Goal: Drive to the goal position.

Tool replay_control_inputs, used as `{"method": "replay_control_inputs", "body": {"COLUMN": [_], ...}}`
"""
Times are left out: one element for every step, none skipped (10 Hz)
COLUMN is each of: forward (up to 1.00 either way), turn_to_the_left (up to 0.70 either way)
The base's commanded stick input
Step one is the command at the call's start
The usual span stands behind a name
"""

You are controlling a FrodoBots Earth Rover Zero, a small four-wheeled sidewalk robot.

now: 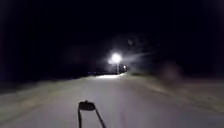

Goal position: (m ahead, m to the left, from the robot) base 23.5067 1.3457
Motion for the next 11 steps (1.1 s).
{"method": "replay_control_inputs", "body": {"forward": [1.0, 1.0, 1.0, 1.0, 1.0, 1.0, 1.0, 1.0, 1.0, 1.0, 1.0], "turn_to_the_left": [0.11, 0.15, 0.19, 0.22, 0.16, 0.03, 0.03, 0.07, 0.19, 0.12, 0.06]}}
